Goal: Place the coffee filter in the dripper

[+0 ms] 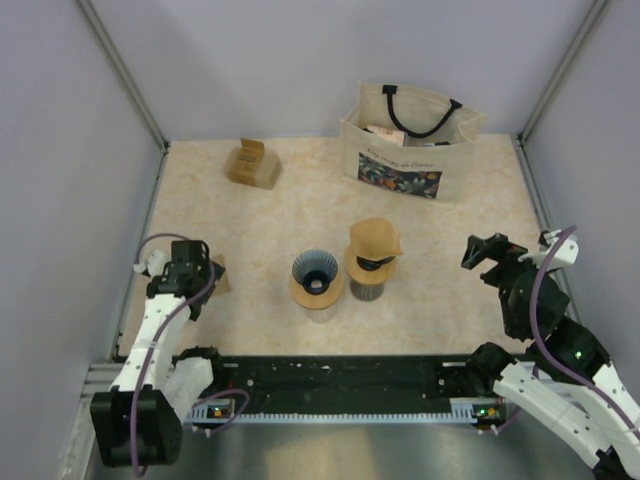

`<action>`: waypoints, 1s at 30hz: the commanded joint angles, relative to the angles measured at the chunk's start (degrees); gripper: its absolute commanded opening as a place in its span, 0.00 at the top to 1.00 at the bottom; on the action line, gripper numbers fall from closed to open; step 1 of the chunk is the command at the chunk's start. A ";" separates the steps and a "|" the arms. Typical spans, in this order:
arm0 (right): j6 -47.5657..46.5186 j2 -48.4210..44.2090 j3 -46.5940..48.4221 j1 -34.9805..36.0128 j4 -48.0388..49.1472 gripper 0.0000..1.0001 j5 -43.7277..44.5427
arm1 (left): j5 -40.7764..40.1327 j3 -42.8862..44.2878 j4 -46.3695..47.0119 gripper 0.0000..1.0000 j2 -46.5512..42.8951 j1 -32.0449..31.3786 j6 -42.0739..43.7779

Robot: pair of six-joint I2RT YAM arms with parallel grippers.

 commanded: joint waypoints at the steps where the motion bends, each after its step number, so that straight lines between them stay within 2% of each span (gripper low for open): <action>1: -0.78 -0.26 -0.53 0.42 2.00 0.01 -0.26 | 0.47 -3.97 5.94 0.02 -0.90 3.05 -7.27; 6: -0.69 -0.70 -0.62 0.42 2.00 0.01 0.09 | -2.08 -7.31 10.49 0.08 2.17 3.58 -10.09; 10: -0.69 -0.97 -0.62 0.42 2.00 0.01 0.44 | -1.64 -9.51 15.16 0.16 4.72 3.75 -12.55; 14: -0.69 -1.32 -0.71 0.43 2.00 0.01 0.97 | -3.22 -8.37 13.94 0.24 7.71 3.75 -14.31; 22: -0.60 -2.37 -0.71 0.42 2.00 0.01 2.02 | -5.42 -7.32 15.61 0.26 12.54 3.84 -13.26; 27: -0.87 -2.81 -0.80 0.42 2.09 0.01 2.46 | -6.47 0.14 8.41 0.27 19.30 3.93 -10.37; 30: -0.87 -3.16 -0.80 0.42 2.09 0.01 2.90 | -6.22 4.01 6.91 0.21 22.91 4.63 -5.45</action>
